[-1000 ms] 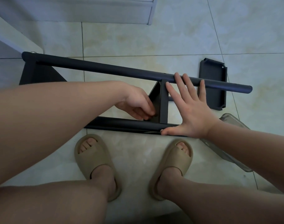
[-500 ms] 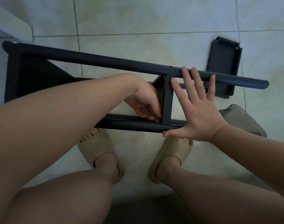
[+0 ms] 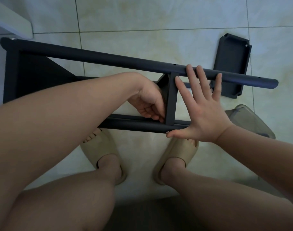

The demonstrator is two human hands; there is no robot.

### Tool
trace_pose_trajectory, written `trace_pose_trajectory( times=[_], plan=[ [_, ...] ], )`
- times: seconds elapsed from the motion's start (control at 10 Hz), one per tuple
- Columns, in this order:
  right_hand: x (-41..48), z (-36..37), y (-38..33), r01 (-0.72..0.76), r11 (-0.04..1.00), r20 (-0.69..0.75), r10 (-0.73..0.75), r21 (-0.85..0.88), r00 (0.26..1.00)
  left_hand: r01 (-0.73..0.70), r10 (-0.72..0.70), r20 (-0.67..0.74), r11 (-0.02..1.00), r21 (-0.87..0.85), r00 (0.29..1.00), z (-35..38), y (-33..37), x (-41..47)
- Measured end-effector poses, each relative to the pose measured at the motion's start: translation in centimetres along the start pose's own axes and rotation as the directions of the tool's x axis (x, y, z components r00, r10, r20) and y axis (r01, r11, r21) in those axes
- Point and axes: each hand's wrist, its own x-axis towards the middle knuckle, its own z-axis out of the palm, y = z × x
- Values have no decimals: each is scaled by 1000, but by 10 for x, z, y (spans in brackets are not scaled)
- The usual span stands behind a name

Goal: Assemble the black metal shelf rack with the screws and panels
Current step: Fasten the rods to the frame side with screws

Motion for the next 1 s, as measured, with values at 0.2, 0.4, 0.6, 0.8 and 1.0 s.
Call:
trace_pose_trajectory(
  times=[0.2, 0.4, 0.6, 0.8, 1.0],
  plan=[
    [0, 1, 1, 0, 1000, -2, 0, -6, 1000, 21, -21, -1, 1000, 4, 1000, 1, 1, 1],
    [0, 0, 0, 1, 1000, 0, -1, -6, 1000, 30, -30, 4, 1000, 2, 1000, 1, 2, 1],
    [1, -1, 0, 1, 1000, 4, -1, -4, 1000, 35, -35, -10, 999, -6, 999, 3, 0, 3],
    [1, -1, 0, 0, 1000, 5, 0, 1, 1000, 9, -9, 1, 999, -38, 1000, 0, 0, 2],
    [1, -2, -1, -3, 1000, 9, 3, -2, 1000, 14, -14, -13, 1000, 18, 1000, 0, 1, 3]
  ],
)
